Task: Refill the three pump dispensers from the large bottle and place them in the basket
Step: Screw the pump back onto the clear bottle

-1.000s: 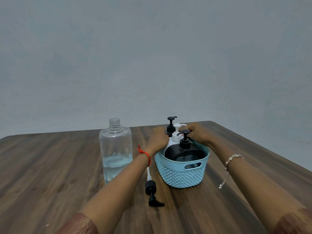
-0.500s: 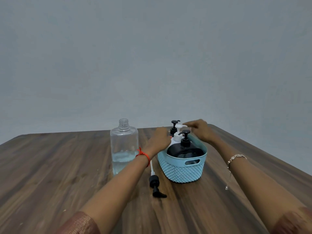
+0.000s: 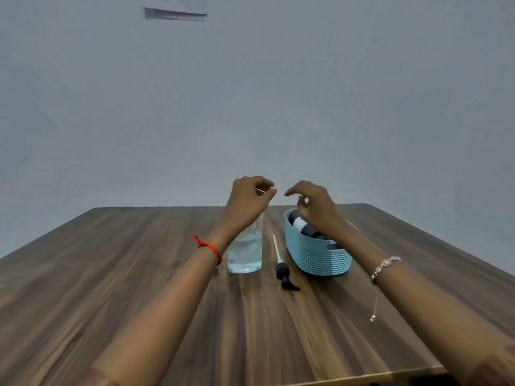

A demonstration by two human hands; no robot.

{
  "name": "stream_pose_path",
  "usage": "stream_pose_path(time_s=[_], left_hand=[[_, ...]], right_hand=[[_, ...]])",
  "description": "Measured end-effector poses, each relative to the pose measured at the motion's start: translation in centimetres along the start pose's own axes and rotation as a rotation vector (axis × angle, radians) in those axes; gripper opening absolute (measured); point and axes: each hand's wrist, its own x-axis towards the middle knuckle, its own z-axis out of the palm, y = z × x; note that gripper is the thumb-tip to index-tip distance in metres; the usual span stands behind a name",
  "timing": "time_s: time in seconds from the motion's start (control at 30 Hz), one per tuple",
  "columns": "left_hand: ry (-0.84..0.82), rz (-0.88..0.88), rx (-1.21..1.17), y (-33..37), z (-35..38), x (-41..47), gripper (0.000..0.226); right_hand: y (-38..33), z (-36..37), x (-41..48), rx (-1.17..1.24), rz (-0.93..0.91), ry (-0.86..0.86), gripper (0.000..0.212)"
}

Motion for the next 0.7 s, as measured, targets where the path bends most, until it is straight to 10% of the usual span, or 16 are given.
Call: stream_pose_path(time_s=[0.27, 0.7], left_hand=[[-0.063, -0.211, -0.098, -4.1, -3.0, -6.3, 0.022], [-0.081, -0.334, -0.113, -8.2, -2.7, -8.7, 0.021]], right_hand=[[-2.3, 4.8, -5.6, -0.25, -0.015, -0.746, 0.047], [-0.9, 7.6, -7.0, -0.355, -0.168, -0.837, 0.014]])
